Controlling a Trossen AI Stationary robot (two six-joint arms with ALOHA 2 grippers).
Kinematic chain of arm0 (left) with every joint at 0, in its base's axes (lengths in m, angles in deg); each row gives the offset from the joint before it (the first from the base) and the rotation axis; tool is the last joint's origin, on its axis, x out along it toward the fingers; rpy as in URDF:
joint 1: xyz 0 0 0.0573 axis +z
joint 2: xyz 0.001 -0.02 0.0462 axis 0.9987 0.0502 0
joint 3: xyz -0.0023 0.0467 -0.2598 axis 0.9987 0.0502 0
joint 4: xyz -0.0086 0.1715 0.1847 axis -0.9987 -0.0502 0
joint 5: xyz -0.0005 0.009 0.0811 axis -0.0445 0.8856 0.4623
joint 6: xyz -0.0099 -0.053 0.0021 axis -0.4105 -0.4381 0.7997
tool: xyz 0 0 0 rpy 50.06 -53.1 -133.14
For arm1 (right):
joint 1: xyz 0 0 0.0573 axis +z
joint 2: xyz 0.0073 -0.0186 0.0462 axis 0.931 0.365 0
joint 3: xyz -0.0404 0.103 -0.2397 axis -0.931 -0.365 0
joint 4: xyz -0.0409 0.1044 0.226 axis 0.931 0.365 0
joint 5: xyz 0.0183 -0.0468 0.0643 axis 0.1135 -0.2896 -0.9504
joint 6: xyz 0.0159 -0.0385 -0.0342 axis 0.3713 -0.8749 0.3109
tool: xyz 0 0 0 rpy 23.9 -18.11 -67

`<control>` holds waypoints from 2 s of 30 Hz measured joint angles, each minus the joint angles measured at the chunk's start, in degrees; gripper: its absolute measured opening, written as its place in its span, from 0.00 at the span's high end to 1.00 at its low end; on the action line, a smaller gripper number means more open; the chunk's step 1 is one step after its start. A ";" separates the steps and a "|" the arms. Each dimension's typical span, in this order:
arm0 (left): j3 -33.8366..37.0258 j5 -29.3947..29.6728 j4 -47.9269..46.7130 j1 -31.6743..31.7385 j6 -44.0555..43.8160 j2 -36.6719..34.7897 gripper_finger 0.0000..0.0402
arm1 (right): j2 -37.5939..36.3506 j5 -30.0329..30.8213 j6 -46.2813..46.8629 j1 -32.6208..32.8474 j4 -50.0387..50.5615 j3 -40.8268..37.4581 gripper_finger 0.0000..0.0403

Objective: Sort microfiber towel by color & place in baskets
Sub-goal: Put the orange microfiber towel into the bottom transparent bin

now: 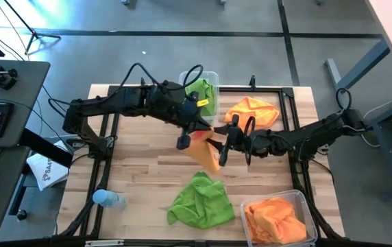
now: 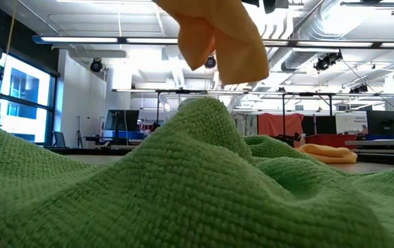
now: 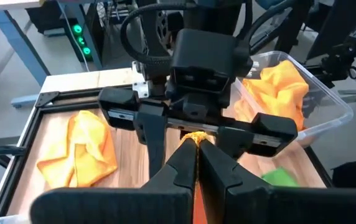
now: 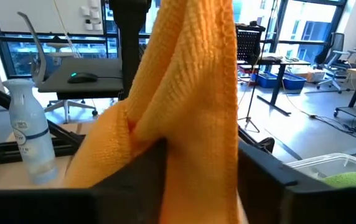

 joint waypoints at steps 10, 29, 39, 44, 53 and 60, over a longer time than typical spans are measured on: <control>0.00 0.06 -3.07 -0.01 -1.10 -0.07 1.00 | 0.00 0.76 -0.63 0.17 2.50 0.00 0.96; 6.97 1.36 -8.70 0.39 -1.60 0.44 0.72 | -0.02 3.48 1.67 1.29 5.34 0.00 0.99; 7.32 5.19 -15.04 2.50 -5.01 -4.29 0.67 | -5.13 18.12 9.88 7.95 20.13 0.00 1.00; 16.55 7.04 -10.50 2.00 -6.01 -9.30 0.67 | -9.13 23.75 19.53 14.87 26.23 0.42 1.00; 44.02 7.19 7.37 1.70 -12.85 -23.14 0.67 | -5.70 28.40 39.30 22.86 59.42 19.89 1.00; 58.51 7.21 18.44 1.72 -16.02 -31.28 0.67 | 4.27 17.78 60.10 23.29 94.30 43.92 1.00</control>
